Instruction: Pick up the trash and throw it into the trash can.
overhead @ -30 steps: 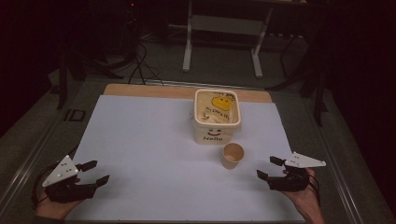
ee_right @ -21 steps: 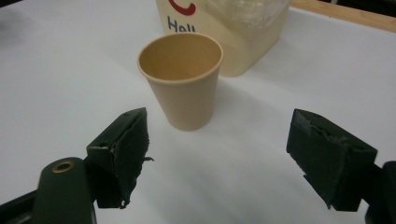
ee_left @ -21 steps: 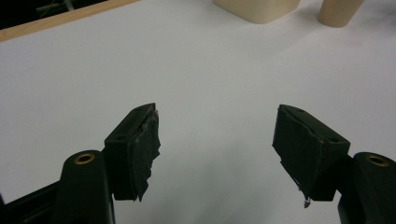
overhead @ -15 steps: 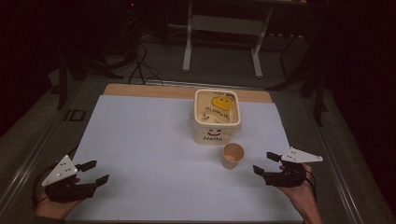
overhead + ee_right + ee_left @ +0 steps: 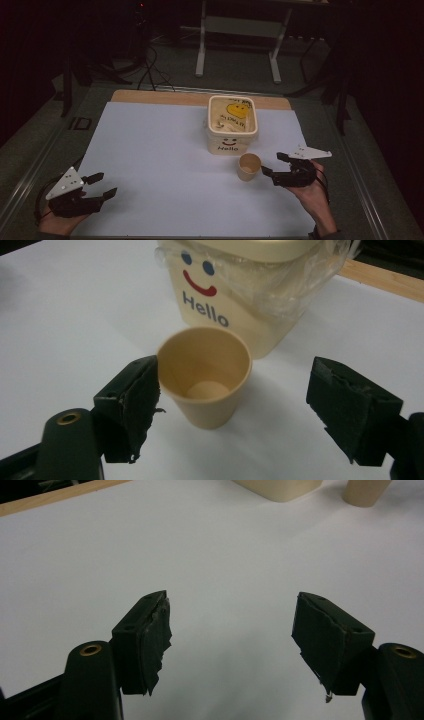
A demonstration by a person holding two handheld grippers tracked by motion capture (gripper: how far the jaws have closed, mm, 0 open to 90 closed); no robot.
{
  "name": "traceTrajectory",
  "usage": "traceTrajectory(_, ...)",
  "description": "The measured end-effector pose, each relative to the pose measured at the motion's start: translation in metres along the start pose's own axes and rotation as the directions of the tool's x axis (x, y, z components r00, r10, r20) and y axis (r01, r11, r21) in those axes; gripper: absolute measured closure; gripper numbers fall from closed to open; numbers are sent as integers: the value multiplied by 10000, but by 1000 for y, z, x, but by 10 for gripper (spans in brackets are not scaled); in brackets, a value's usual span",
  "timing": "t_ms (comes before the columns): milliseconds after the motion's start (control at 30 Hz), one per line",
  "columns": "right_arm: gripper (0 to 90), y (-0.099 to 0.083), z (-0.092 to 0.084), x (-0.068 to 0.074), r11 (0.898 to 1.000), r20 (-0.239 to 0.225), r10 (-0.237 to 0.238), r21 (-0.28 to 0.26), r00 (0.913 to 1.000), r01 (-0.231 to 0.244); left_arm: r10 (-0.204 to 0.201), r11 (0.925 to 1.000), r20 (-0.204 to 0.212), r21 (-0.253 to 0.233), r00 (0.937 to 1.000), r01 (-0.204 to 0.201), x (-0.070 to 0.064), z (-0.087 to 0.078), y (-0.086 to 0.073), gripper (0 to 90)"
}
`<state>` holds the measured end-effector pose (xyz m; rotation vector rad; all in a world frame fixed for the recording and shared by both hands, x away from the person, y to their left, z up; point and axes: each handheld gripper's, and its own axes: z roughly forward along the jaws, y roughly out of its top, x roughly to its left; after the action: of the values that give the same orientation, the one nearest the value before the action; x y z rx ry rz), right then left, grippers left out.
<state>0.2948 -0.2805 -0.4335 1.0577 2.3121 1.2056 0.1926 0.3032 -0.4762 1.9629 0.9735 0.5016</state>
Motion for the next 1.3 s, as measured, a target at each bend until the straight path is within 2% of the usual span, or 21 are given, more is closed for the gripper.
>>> traceTrajectory(333,199,26,12,0,9982,190,105,581,9998,-116,-49,10000,27,49,10000,49,0,1,0,315)
traceTrajectory(700,196,43,24,5,9916,341,240,1266,9991,-282,-56,9999,17,119,10000,55,0,2,-1,315)
traceTrajectory(1000,196,58,29,6,9914,399,274,1268,9988,-322,-69,9999,21,153,10000,68,0,2,-1,315)
traceTrajectory(1133,196,63,31,7,9893,388,173,1444,9991,-227,-85,9998,34,172,10000,84,0,3,-1,315)
traceTrajectory(1167,196,65,31,7,9879,380,165,1532,9991,-222,-84,9997,37,209,10000,83,1,3,-1,315)
traceTrajectory(1200,196,70,33,7,9819,396,139,1884,9991,-211,-89,9997,57,231,9999,88,1,3,-1,315)
traceTrajectory(1267,194,72,36,8,9744,393,151,2234,9991,-236,-82,9997,47,246,10000,81,0,3,-1,315)
traceTrajectory(1300,194,72,36,8,9744,393,151,2234,9991,-236,-86,9997,53,241,9999,84,0,3,-1,315)
